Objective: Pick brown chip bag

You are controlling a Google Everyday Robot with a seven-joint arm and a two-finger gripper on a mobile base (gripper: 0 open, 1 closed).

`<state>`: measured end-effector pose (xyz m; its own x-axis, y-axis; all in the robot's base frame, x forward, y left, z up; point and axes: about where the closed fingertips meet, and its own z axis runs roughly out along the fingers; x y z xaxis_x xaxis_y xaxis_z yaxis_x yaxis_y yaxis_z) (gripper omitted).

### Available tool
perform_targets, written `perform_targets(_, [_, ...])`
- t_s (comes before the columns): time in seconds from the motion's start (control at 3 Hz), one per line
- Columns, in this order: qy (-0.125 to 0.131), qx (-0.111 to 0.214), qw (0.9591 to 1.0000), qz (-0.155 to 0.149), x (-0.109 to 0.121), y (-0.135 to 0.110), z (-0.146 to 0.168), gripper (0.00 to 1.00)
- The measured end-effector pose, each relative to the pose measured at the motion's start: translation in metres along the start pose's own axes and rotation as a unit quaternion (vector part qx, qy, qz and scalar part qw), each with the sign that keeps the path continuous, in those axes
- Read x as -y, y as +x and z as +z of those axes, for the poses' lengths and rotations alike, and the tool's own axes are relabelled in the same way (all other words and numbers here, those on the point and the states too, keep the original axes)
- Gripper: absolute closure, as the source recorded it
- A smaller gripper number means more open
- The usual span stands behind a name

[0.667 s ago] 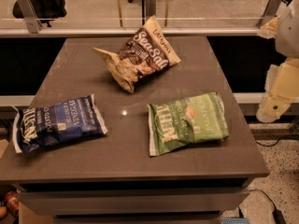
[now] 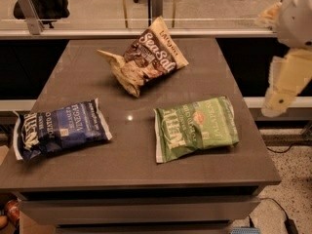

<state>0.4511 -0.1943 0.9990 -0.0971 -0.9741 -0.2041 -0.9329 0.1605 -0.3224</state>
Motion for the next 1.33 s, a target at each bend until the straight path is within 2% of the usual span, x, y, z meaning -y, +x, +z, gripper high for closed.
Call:
perform_targets(0.33, [0.016,0.019,0.9934,-0.112,0.023,-0.052,-0.008,0.00])
perform_targets(0.67, [0.018,0.027,0.9812,-0.190,0.039,-0.090,-0.009,0.00])
perform_targets(1.0, [0.017,0.021,0.9659,-0.257,0.049,-0.127,-0.002,0.00])
perform_targets(1.33, [0.020,0.004,0.9508,-0.309,0.057,-0.158,0.014,0.00])
